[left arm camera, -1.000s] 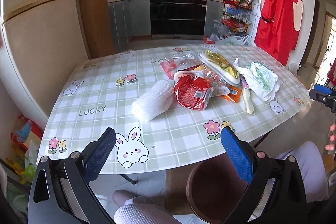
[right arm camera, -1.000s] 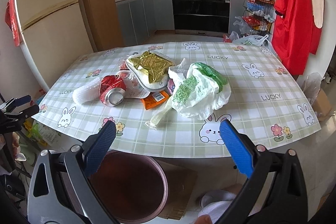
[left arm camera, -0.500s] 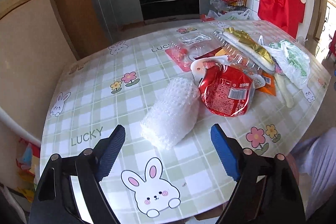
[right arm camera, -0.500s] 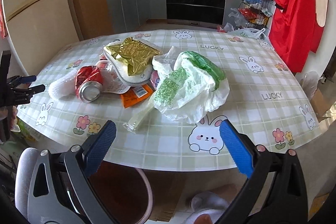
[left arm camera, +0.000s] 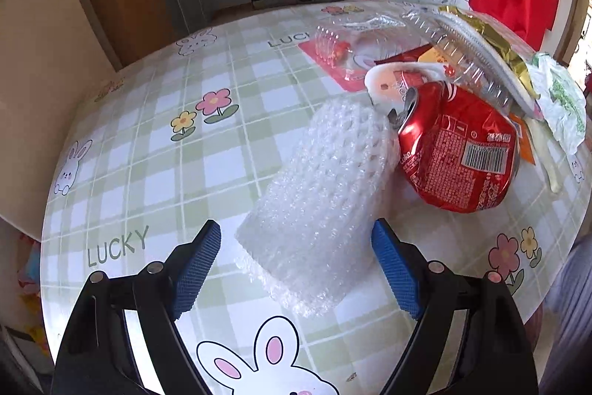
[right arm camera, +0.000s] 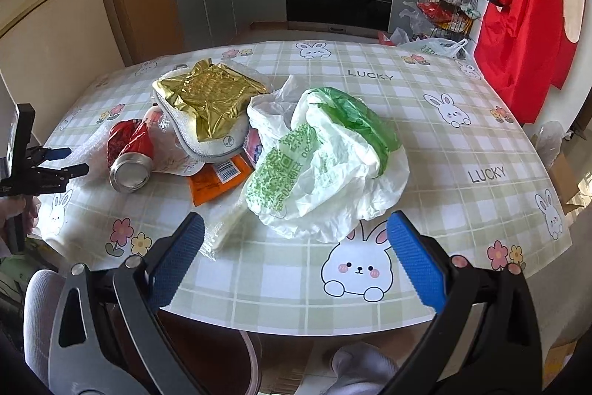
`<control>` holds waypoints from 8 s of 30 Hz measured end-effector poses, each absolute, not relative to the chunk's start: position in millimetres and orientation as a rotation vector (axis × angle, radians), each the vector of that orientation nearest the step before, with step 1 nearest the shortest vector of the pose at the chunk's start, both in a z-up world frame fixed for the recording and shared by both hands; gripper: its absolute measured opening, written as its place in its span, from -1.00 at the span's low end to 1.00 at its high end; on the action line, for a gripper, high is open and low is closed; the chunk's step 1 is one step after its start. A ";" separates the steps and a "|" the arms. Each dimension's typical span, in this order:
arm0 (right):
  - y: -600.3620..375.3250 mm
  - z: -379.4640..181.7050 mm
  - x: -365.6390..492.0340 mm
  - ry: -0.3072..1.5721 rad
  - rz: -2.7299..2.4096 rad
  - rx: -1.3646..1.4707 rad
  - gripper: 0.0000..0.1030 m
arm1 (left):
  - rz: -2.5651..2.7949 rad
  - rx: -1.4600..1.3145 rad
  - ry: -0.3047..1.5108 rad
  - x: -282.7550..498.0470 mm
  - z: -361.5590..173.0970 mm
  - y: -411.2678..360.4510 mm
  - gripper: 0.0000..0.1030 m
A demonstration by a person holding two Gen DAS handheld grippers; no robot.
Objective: Collect trash
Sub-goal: 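Grasp the bubble wrap with the left gripper while the right gripper approaches the red can, then grasp the crushed red can with the right gripper while the left gripper lifts the bubble wrap, then release the bubble wrap and the red can into the brown bin with both grippers, then grasp the green-and-white plastic bag with the right gripper, then grasp the gold foil wrapper with the left gripper and lift it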
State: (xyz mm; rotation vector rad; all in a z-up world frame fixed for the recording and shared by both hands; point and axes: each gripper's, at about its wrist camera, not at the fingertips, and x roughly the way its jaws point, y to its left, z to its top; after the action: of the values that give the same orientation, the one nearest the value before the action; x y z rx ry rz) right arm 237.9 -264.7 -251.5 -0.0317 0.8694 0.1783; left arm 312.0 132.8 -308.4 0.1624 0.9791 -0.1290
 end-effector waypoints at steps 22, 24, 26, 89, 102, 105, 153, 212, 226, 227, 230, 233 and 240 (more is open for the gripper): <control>-116.4 -283.2 269.2 0.925 0.573 -0.007 0.50 | 0.042 -0.347 0.774 199.2 -269.4 174.6 -0.39; -97.3 -288.4 280.8 0.921 0.584 0.025 0.45 | 0.048 -0.360 0.767 191.3 -270.4 176.6 -0.39; -80.5 -294.0 290.2 0.926 0.579 0.052 0.38 | 0.051 -0.351 0.773 186.4 -272.3 177.7 -0.39; -291.4 -184.5 111.5 0.600 0.351 0.301 -0.56 | -0.481 -0.158 1.031 105.6 -276.0 -37.8 0.10; -283.7 -182.5 104.8 0.616 0.395 0.264 -0.56 | -0.313 -0.129 0.854 101.4 -231.4 -3.0 0.81; -274.5 -186.6 104.3 0.640 0.419 0.242 -0.56 | -0.220 -0.143 0.754 100.9 -211.1 22.6 0.87; -185.1 -221.9 107.0 0.889 0.556 0.035 0.82 | 0.153 -0.346 0.545 68.2 -184.9 154.2 0.89; -301.4 -325.1 317.6 0.844 0.213 0.074 -0.48 | -0.233 -0.083 0.867 319.6 -291.7 23.5 0.51; -306.2 -325.0 317.1 0.847 0.230 0.085 -0.49 | -0.356 0.002 0.879 351.7 -296.7 -9.5 -0.23; -306.6 -325.1 317.3 0.847 0.231 0.085 -0.49 | -0.364 0.008 0.882 353.9 -296.5 -11.9 -0.23; -307.4 -325.4 317.8 0.848 0.233 0.087 -0.49 | -0.361 0.019 0.897 359.8 -296.6 -15.6 -0.23; -307.5 -325.4 317.6 0.849 0.233 0.087 -0.49 | -0.356 -0.068 0.901 364.0 -291.8 -8.8 -0.23; -307.9 -325.4 318.4 0.851 0.238 0.088 -0.49 | -0.356 -0.276 0.834 364.7 -263.9 16.4 -0.05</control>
State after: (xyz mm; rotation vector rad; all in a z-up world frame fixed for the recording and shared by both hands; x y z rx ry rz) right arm 318.4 -307.9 -325.4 0.0883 0.8511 0.2378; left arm 364.7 16.4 -263.9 -0.2756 0.8338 -0.3562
